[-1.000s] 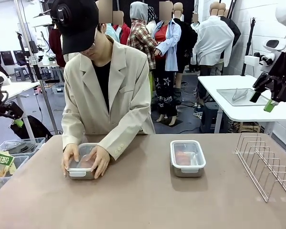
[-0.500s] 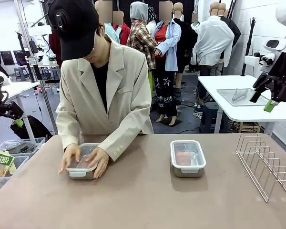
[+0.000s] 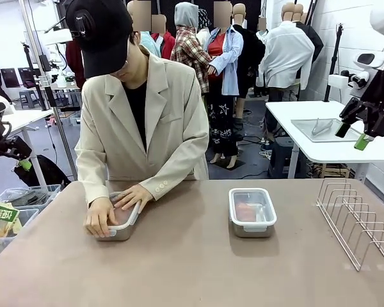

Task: Place the bread in airtight containers.
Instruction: Release when the human grabs the Airtight Container lid.

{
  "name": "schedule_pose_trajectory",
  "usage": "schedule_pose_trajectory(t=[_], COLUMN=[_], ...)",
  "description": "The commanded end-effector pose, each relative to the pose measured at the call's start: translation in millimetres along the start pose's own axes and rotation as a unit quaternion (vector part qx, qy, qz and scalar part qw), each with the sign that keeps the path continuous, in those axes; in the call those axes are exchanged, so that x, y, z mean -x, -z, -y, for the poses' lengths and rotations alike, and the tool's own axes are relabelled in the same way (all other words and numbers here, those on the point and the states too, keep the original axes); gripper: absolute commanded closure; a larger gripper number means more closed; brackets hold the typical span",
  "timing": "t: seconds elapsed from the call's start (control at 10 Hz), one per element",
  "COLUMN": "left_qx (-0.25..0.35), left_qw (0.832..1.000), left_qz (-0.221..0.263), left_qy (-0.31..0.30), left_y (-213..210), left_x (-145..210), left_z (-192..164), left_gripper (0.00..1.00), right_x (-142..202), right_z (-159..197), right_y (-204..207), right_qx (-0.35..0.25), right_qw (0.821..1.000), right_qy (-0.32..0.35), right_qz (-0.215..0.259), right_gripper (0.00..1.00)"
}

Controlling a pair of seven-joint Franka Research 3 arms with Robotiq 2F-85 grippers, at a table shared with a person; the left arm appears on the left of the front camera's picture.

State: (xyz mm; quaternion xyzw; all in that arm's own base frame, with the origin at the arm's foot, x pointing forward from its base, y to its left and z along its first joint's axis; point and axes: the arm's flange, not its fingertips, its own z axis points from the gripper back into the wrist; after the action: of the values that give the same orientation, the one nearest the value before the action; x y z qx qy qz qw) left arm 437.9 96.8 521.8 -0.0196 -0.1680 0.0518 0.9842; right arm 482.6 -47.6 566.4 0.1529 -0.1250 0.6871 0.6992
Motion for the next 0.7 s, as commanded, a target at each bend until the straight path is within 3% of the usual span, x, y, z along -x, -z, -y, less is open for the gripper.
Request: schedule_pose_trajectory(t=[0.0, 0.6], left_qx=[-0.004, -0.004], left_qw=[1.000, 1.000], left_qz=[0.001, 0.001], left_qy=[-0.001, -0.001], left_y=[-1.1, -1.1], left_x=[-0.4, -0.4], left_z=[-1.6, -1.6], left_gripper=[0.00, 0.00], right_x=[-1.4, -1.4], right_z=[-0.9, -0.9], right_y=[1.5, 1.5], right_qx=[-0.007, -0.007], right_qw=[1.000, 1.000], right_qy=[0.009, 0.009], right_qz=[-0.004, -0.004], right_gripper=[0.00, 0.00])
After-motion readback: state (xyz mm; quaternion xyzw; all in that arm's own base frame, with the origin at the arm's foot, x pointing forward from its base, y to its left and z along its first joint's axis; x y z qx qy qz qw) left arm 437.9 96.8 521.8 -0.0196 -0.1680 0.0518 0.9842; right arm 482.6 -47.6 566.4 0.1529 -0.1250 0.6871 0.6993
